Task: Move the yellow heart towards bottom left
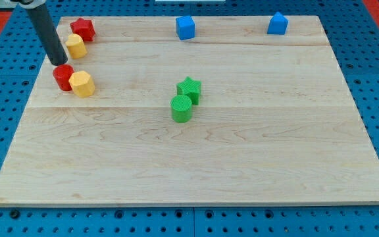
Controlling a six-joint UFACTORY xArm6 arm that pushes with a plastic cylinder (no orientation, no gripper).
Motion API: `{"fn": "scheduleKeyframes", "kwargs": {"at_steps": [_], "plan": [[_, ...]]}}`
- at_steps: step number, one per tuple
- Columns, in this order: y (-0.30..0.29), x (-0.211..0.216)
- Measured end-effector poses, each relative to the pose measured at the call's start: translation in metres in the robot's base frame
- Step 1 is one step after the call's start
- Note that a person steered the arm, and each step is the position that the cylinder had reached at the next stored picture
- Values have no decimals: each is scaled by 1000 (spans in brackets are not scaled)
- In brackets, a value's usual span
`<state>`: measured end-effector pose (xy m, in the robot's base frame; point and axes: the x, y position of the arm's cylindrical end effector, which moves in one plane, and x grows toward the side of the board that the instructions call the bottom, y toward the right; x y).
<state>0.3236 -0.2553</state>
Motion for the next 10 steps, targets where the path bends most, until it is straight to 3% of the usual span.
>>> {"fn": "scheduleKeyframes", "kwargs": {"at_steps": [5,7,10], "plan": [[-1,-47],[107,-47],[225,-50]]}}
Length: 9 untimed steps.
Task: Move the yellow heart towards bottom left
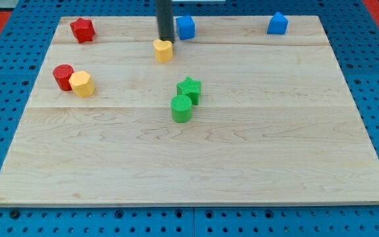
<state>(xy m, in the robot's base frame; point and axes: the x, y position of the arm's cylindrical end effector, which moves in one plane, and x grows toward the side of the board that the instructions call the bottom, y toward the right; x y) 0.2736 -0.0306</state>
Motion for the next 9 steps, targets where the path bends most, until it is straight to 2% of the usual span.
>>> {"fn": "scheduleKeyframes", "kwargs": {"at_steps": [1,2,4,5,7,9], "plan": [[-1,26],[-27,37],[-56,22],[-62,39],[-73,93],[-108,170]]}}
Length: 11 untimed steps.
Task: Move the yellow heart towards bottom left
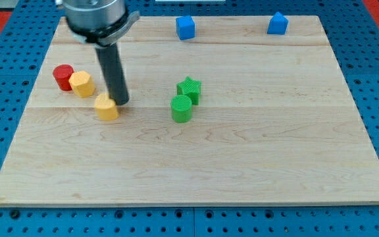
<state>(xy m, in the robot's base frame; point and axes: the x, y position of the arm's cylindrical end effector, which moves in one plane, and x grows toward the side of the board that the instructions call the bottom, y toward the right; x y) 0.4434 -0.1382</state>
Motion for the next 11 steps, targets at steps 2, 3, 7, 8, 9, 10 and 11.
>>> {"fn": "scheduleKeyframes", "kwargs": {"at_steps": [2,3,7,8,9,10,11], "plan": [[-56,37],[-63,33],[-107,52],[-107,60],[-110,63],[-110,63],[-110,63]]}}
